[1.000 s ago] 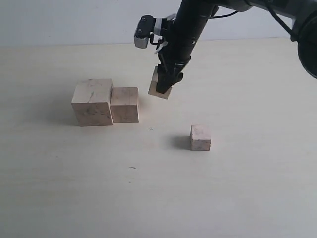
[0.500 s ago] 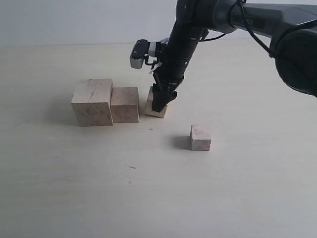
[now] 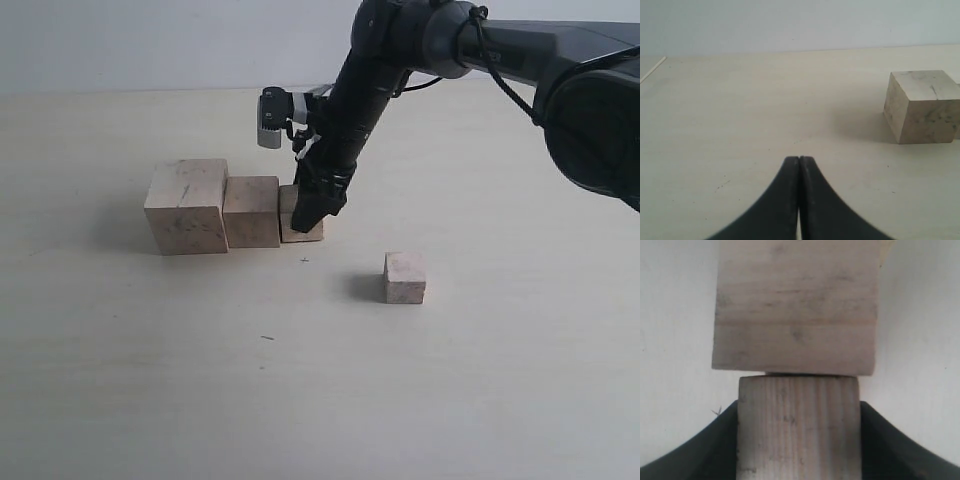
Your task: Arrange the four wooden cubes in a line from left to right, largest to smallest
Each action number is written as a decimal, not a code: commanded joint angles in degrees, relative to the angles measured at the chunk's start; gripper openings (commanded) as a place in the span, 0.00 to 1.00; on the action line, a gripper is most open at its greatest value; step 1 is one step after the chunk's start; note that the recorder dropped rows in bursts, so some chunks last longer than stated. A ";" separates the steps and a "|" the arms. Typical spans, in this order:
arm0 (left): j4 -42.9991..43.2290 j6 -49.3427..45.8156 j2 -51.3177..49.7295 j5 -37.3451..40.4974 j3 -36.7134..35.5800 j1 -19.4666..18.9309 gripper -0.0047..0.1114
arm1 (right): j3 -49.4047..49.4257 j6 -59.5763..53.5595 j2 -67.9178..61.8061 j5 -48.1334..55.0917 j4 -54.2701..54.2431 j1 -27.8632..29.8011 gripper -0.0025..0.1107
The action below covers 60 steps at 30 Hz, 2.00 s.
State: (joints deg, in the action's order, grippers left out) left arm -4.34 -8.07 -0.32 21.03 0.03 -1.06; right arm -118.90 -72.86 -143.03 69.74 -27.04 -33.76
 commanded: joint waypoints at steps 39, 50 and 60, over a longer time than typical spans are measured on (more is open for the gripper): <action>0.17 0.06 0.32 -0.54 -0.03 0.25 0.04 | 0.22 2.83 -1.25 0.22 -1.21 -0.21 0.59; 0.17 0.06 0.32 -0.54 -0.03 0.25 0.04 | 0.22 6.47 -0.56 0.22 -1.35 -0.21 0.71; 0.17 0.06 0.32 -0.54 -0.03 0.25 0.04 | 0.22 13.97 3.01 0.22 0.18 -0.21 0.71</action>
State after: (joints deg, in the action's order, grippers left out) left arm -4.34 -8.07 -0.32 21.03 0.03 -1.06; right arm -118.90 -62.28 -142.03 69.77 -27.86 -33.88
